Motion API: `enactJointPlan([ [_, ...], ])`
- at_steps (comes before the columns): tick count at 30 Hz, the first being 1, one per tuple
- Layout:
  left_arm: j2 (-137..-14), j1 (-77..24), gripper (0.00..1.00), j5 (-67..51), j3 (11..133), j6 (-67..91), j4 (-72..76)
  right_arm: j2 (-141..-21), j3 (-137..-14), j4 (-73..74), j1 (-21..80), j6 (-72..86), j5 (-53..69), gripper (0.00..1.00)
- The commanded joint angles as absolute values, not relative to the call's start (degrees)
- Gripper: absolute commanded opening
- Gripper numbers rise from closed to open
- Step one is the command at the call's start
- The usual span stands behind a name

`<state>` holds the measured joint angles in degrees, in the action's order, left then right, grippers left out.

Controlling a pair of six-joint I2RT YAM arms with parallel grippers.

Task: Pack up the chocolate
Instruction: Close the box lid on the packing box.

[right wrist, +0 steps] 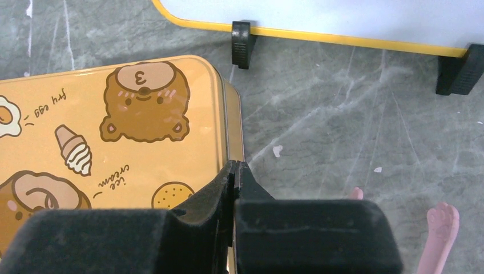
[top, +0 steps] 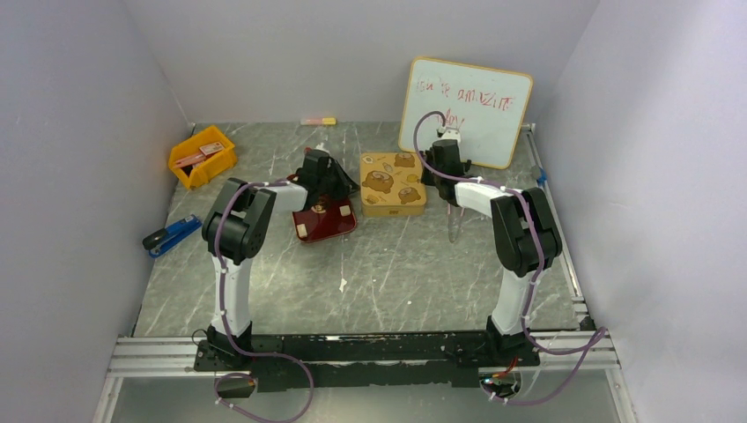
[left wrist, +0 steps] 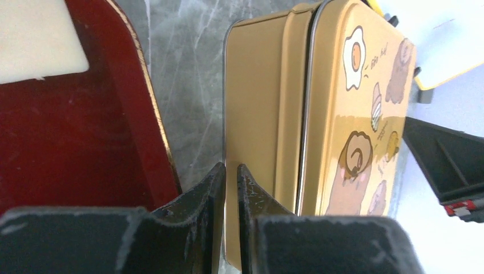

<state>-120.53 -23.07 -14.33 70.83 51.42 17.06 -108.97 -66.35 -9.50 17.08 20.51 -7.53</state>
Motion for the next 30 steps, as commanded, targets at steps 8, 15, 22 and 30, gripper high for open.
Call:
enactJointPlan([
  [8, -112.4, -24.7, 0.17, -4.5, 79.2, 40.7, 5.7, -108.4, -69.1, -10.6, 19.4, 20.8, -3.6, 0.04],
  [15, -110.2, -24.9, 0.16, -0.1, 82.5, 35.9, 0.4, -108.5, -69.1, -10.6, 19.5, 20.6, -3.7, 0.04],
  [22, -109.9, -25.7, 0.15, 3.6, 83.7, 33.9, -1.7, -108.6, -69.0, -10.8, 19.4, 20.8, -3.6, 0.04],
  [30, -110.8, -25.9, 0.15, 2.5, 83.9, 32.9, -1.2, -108.6, -69.3, -10.6, 19.4, 20.8, -3.7, 0.04],
])
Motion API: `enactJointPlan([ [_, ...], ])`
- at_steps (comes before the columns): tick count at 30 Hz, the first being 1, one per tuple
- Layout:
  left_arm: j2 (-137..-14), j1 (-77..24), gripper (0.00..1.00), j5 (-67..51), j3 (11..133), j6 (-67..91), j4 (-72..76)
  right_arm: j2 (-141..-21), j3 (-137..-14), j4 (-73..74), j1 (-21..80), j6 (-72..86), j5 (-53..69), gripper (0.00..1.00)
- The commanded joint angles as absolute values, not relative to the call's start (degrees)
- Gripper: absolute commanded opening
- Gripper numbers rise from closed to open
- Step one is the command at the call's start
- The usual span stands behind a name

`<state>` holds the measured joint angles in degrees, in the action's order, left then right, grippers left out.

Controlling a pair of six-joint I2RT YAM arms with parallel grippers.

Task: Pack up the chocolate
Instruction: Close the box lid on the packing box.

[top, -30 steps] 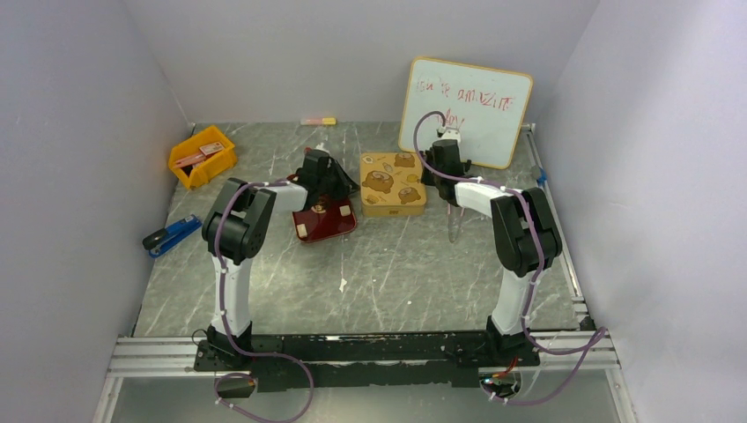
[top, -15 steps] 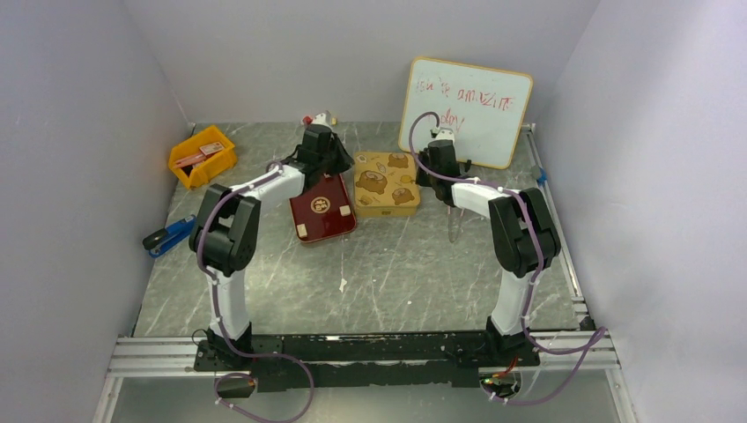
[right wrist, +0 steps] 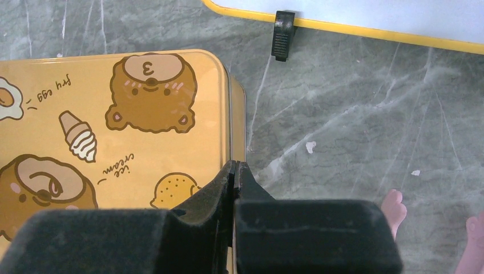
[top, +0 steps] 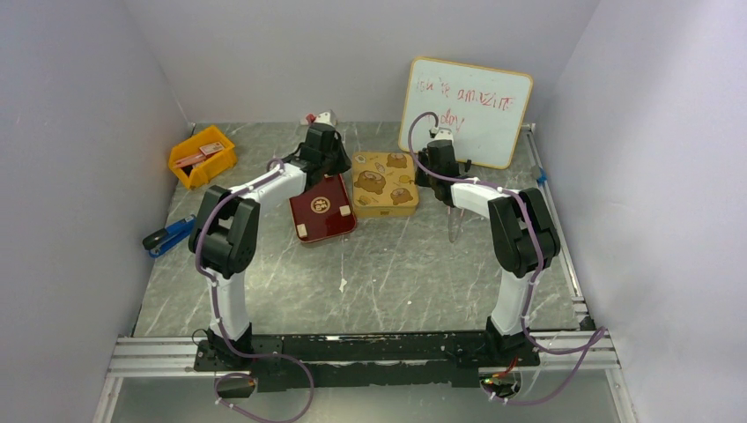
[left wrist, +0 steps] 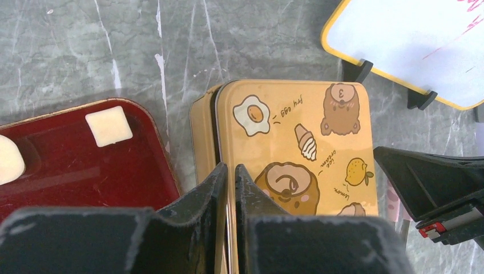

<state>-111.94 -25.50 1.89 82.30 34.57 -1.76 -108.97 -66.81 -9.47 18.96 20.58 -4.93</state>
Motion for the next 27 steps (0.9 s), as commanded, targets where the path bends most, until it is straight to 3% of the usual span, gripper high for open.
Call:
enactJointPlan([
  [1, -110.8, -26.0, 0.15, 2.4, 84.0, 32.6, -1.0, -108.6, -69.3, -10.6, 19.4, 20.8, -3.7, 0.04],
  [27, -110.1, -25.6, 0.05, 9.8, 77.1, 39.0, -0.4, -108.3, -68.7, -10.7, 19.4, 20.3, -3.6, 0.04],
])
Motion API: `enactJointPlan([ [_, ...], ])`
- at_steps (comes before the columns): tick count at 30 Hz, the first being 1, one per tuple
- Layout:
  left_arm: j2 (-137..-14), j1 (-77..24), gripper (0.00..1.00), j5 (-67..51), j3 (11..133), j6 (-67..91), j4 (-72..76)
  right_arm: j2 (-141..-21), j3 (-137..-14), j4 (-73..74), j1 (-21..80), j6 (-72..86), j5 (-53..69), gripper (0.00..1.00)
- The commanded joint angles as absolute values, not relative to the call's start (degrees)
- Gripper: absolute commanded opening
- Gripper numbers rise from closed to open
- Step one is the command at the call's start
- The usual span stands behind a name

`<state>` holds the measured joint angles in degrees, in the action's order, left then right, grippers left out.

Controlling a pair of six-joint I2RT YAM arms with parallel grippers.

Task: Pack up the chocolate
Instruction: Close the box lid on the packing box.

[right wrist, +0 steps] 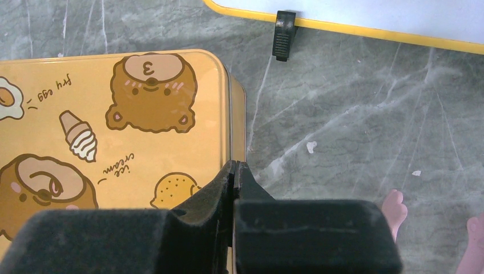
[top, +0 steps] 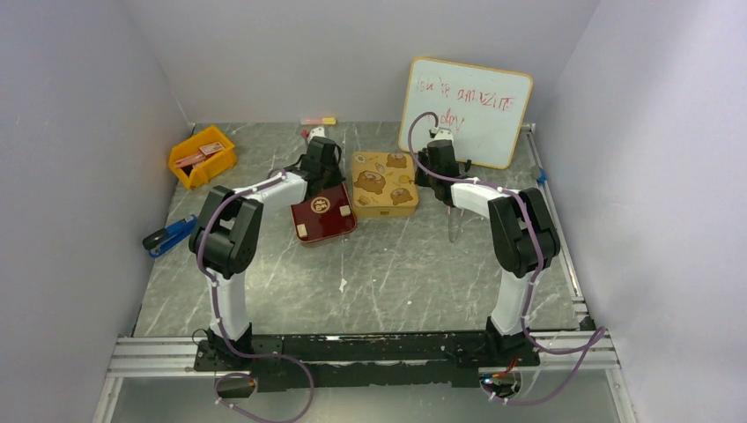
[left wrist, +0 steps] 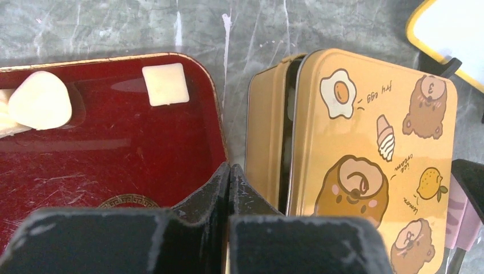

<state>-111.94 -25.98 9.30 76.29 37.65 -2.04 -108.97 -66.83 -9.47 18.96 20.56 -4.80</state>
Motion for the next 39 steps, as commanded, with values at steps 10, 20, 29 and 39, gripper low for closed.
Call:
enactJointPlan([
  [10, -116.6, -26.4, 0.05, 3.3, 81.8, 36.8, -2.5, -108.6, -68.8, -11.0, 19.4, 20.5, -3.3, 0.03],
  [20, -120.8, -28.8, 0.05, 1.4, 85.5, 35.3, -4.6, -108.9, -69.4, -10.7, 19.7, 20.5, -2.4, 0.03],
  [29, -122.6, -31.8, 0.05, 1.3, 89.0, 34.1, -6.1, -107.9, -69.2, -10.4, 20.3, 20.1, -2.6, 0.03],
  [39, -124.2, -33.8, 0.05, 1.0, 91.9, 34.1, -7.3, -107.5, -68.8, -10.1, 20.4, 20.0, -2.4, 0.03],
])
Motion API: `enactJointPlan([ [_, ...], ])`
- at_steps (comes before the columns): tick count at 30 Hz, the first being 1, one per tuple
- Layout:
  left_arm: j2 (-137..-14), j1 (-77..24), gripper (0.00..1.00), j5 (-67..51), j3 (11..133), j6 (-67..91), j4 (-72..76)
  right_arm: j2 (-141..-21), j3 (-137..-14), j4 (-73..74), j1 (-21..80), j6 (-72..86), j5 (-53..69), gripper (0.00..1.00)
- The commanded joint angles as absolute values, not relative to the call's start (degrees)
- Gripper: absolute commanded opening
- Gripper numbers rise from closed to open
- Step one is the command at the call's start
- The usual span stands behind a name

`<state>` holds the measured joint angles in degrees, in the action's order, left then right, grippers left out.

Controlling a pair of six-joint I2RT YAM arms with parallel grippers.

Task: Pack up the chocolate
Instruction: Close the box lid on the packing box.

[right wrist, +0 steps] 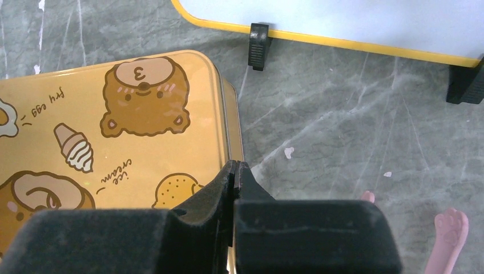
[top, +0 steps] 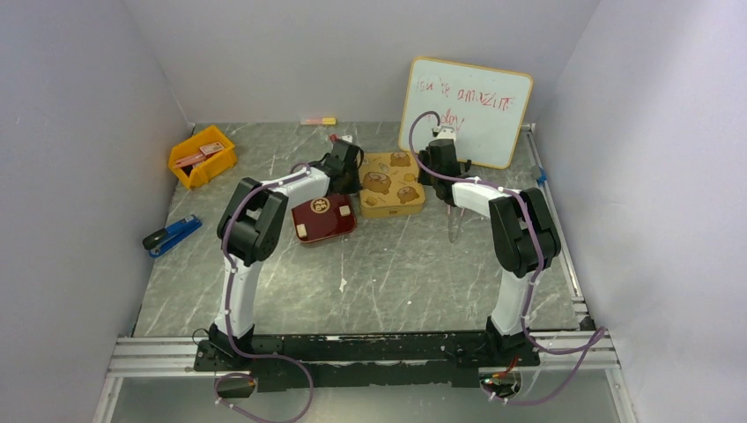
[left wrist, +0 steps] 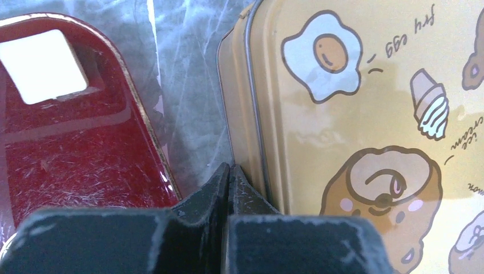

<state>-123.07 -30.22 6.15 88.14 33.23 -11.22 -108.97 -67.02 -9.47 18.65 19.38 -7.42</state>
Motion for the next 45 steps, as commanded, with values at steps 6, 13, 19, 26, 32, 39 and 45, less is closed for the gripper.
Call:
enactJointPlan([
  [6, -125.1, -34.6, 0.05, 1.9, 93.2, 33.6, -8.3, -107.1, -68.6, -9.8, 20.6, 19.5, -3.4, 0.03],
  [13, -123.2, -34.1, 0.05, 4.2, 91.3, 33.4, -9.3, -107.3, -68.8, -9.2, 20.6, 19.2, -4.7, 0.04],
  [19, -120.9, -33.0, 0.05, 5.6, 89.0, 33.6, -10.1, -106.7, -68.5, -8.9, 20.4, 19.2, -5.9, 0.05],
  [26, -118.1, -31.7, 0.05, 7.2, 86.8, 33.9, -10.7, -106.1, -69.4, -8.2, 19.7, 19.2, -6.9, 0.13],
  [32, -116.3, -31.0, 0.05, 8.5, 86.7, 33.7, -11.4, -105.8, -70.1, -7.6, 18.5, 19.3, -6.9, 0.24],
  [39, -115.5, -30.5, 0.05, 9.5, 87.3, 33.1, -12.7, -105.2, -70.0, -7.5, 16.8, 19.4, -6.5, 0.25],
  [45, -114.8, -30.2, 0.05, 9.8, 86.4, 33.4, -12.9, -105.1, -69.8, -7.6, 16.0, 19.4, -4.6, 0.25],
])
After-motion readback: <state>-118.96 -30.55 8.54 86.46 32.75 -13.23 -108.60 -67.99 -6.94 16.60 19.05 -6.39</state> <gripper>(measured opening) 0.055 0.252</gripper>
